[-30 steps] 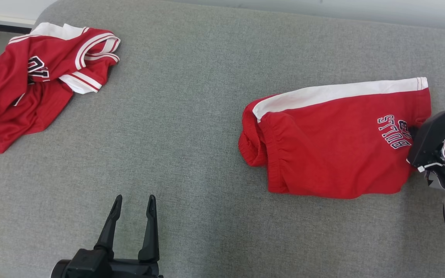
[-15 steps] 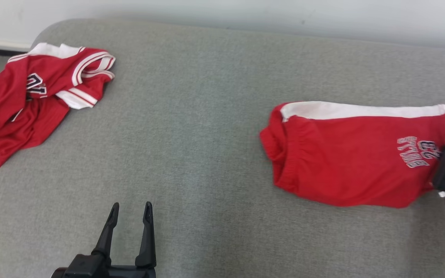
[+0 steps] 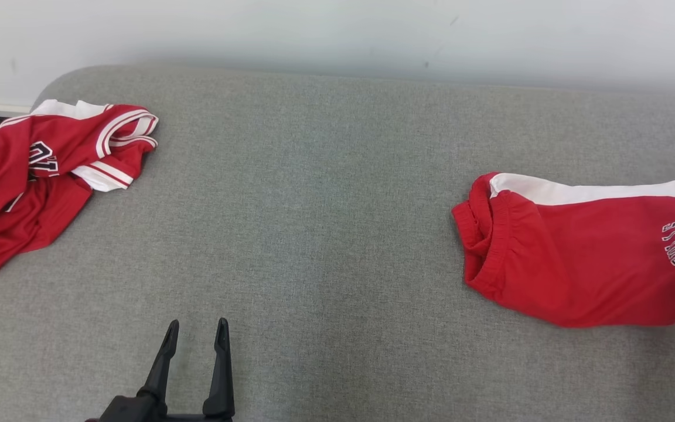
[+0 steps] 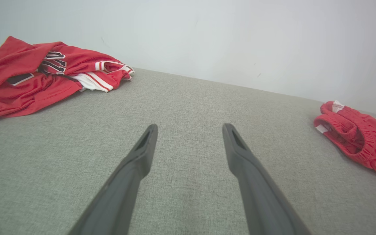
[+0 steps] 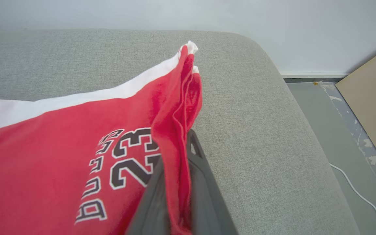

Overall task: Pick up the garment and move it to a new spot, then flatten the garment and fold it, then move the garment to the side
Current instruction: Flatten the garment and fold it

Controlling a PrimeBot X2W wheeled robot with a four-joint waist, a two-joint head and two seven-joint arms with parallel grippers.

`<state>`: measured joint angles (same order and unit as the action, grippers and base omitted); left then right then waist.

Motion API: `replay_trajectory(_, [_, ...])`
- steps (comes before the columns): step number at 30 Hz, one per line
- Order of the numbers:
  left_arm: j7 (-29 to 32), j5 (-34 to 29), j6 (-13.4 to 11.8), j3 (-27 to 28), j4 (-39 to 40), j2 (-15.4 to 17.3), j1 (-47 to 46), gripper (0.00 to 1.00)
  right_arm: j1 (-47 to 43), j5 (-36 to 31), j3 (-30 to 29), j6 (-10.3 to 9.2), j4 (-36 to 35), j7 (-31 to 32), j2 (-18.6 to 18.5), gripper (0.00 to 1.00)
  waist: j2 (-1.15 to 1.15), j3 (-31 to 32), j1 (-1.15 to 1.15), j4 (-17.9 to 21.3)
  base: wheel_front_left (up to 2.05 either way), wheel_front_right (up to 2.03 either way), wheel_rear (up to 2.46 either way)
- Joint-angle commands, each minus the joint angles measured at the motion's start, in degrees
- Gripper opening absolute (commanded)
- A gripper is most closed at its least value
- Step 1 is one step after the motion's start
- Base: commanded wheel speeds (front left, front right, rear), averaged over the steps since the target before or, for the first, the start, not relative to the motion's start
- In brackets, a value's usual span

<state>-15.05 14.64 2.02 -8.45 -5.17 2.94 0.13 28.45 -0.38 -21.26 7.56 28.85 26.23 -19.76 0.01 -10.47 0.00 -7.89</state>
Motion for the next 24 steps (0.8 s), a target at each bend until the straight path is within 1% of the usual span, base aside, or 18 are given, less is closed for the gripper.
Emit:
replay_trajectory(1, [-0.18, 0.61, -0.07, 0.22, -0.19, -0.08, 1.06, 1.00, -0.45, -0.03, 0.46, -0.12, -0.97, 0.42, 0.52, 0.00, -0.01, 0.55, 0.00, 0.04, 0.00, 0.00, 0.00])
replay_trajectory(5, [-0.18, 1.07, -0.33, 0.27, -0.40, -0.09, 1.42, 1.00, -1.01, 0.92, 3.64, -0.12, -3.00, 1.54, 1.80, 0.00, -0.01, 1.50, 0.00, 0.13, 0.00, 0.00, 0.00])
replay_trajectory(12, [-0.18, 1.55, -0.71, -0.66, -0.83, -0.09, 1.98, 1.00, -1.47, 4.45, 12.91, -0.12, -6.07, 3.95, 4.26, 0.00, -0.01, 2.99, 0.00, -0.18, 0.00, 0.00, 0.00])
replay_trajectory(14, [-0.18, 1.86, -0.76, -0.85, -1.01, -0.08, 2.20, 1.00, -1.02, 6.75, 16.86, -0.12, -6.21, 4.47, 4.11, 0.00, -0.01, 3.47, 0.00, -0.82, 0.00, 0.00, 0.00])
replay_trajectory(16, [-0.18, 1.96, -0.82, -0.90, -1.11, -0.08, 2.28, 1.00, -0.15, 7.95, 19.04, -0.12, -6.06, 4.67, 4.18, 0.00, -0.01, 3.67, 0.00, -1.33, 0.00, 0.00, 0.00])
replay_trajectory(17, [-0.18, 1.96, -0.82, -0.90, -1.11, -0.08, 2.28, 1.00, -0.15, 7.95, 19.04, -0.12, -6.06, 4.67, 4.18, 0.00, -0.01, 3.67, 0.00, -1.33, 0.00, 0.00, 0.00])
replay_trajectory(21, [-0.19, 2.26, -0.80, -1.03, -1.41, -0.08, 2.25, 1.00, 1.31, 10.29, 23.02, -0.12, -4.82, 4.64, 4.42, 0.00, -0.01, 4.02, 0.00, -2.58, 0.00, 0.00, 0.00])
replay_trajectory(24, [-0.18, 2.47, -0.91, -0.98, -1.66, -0.08, 2.36, 1.00, 2.44, 11.71, 24.95, -0.12, -3.56, 4.40, 5.10, 0.00, -0.01, 4.34, 0.00, -3.47, 0.00, 0.00, 0.00])
